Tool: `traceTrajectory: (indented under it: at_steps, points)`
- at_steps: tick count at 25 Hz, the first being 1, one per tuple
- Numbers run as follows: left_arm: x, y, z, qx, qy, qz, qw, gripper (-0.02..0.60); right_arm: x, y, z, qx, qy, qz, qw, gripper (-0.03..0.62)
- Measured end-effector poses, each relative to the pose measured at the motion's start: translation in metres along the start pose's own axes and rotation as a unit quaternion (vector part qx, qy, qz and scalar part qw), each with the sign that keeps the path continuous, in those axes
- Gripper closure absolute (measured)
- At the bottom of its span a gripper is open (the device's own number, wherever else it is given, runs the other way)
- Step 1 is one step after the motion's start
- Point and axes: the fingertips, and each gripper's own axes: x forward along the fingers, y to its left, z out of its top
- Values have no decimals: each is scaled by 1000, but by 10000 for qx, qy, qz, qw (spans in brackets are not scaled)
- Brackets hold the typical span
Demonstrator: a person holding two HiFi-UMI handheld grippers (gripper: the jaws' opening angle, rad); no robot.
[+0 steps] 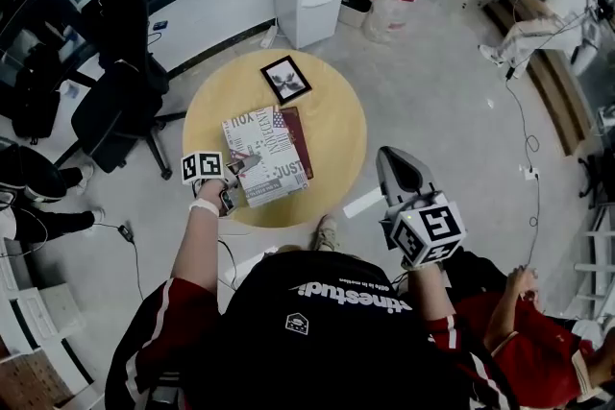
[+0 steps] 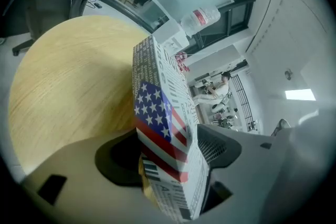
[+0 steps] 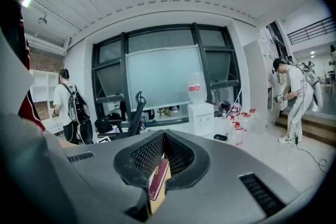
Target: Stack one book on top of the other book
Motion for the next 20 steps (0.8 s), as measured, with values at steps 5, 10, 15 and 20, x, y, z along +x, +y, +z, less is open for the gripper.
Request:
traceTrajectory:
  at_steps: [5, 10, 15, 20]
  points:
    - [16, -13, 9, 348, 162, 161, 9991, 252, -2, 1, -2, -18, 15, -13, 10000, 565]
    - [29, -18, 17, 631, 143, 451, 9969, 251, -8, -10, -5, 33, 6, -101, 9999, 565]
    - [36, -17, 18, 727, 66, 613, 9954, 233, -10, -13, -9, 72, 34, -131, 9999, 565]
    - [33, -8, 15, 486, -73, 425, 9979, 207, -10, -13, -16, 82, 64, -120, 9999, 565]
